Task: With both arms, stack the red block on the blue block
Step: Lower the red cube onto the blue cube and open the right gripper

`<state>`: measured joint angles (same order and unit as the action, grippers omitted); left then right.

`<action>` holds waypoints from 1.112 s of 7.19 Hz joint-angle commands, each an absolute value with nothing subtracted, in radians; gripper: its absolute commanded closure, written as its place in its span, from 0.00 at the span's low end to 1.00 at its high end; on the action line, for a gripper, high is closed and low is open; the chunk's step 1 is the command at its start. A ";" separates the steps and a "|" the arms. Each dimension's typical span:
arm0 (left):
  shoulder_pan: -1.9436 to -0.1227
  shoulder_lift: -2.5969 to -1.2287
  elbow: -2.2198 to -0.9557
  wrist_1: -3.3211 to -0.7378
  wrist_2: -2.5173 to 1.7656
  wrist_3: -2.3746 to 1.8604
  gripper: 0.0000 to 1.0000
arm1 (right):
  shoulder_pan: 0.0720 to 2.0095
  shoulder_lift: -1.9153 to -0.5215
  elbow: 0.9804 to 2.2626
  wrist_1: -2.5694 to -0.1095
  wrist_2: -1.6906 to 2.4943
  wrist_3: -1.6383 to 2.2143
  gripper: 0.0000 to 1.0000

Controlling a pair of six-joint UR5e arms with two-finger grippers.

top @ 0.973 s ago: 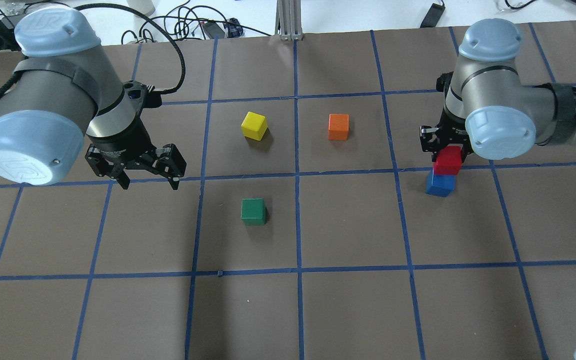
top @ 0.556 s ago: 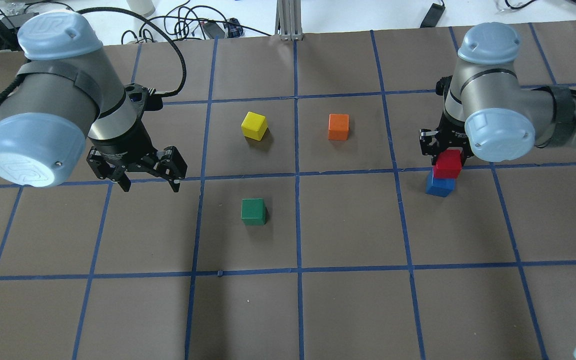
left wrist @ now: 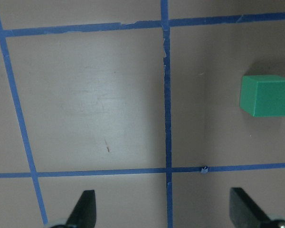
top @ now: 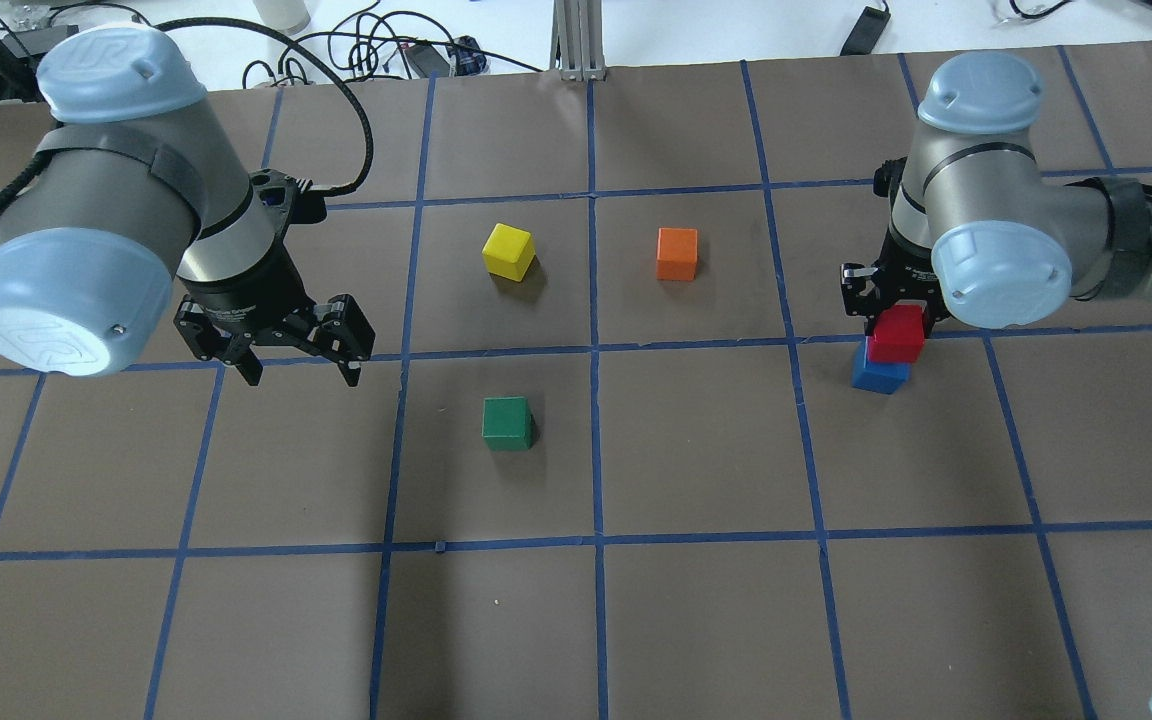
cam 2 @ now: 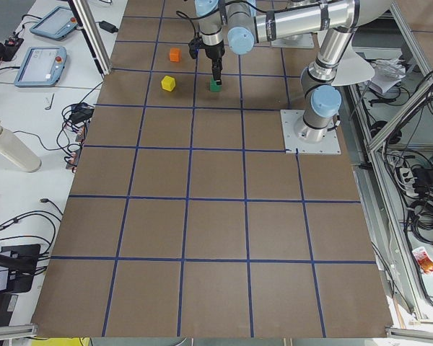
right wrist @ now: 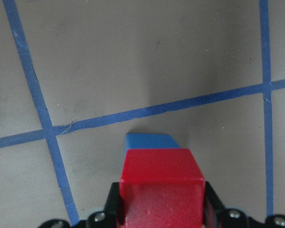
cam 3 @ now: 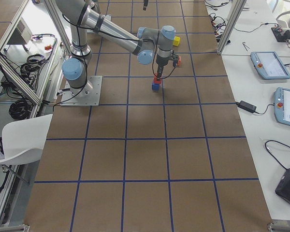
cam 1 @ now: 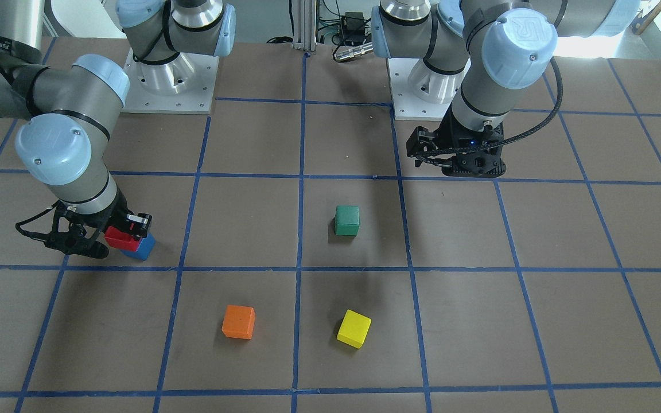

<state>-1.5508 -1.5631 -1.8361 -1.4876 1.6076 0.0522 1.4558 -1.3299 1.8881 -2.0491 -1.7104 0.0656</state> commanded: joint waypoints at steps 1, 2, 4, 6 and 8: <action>-1.551 -1.563 -1.836 -1.488 1.608 0.052 0.00 | 1.456 -1.330 1.893 -2.046 -1.712 0.066 0.15; -1.551 -1.563 -1.836 -1.488 1.608 0.052 0.00 | 1.456 -1.330 1.904 -2.054 -1.712 0.066 0.11; -1.551 -1.563 -1.836 -1.488 1.609 0.054 0.00 | 1.456 -1.338 1.887 -2.048 -1.742 0.066 0.00; -1.549 -1.557 -1.830 -1.486 1.643 0.060 0.00 | 1.459 -1.364 1.780 -1.839 -1.775 0.037 0.00; -1.545 -1.531 -1.827 -1.386 1.638 0.058 0.00 | 1.466 -1.374 1.573 -1.613 -1.761 0.038 0.00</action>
<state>-1.5476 -1.5462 -1.8264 -1.4556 1.6382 0.0590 1.4616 -1.3691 1.6839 -1.7316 -1.7636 0.0395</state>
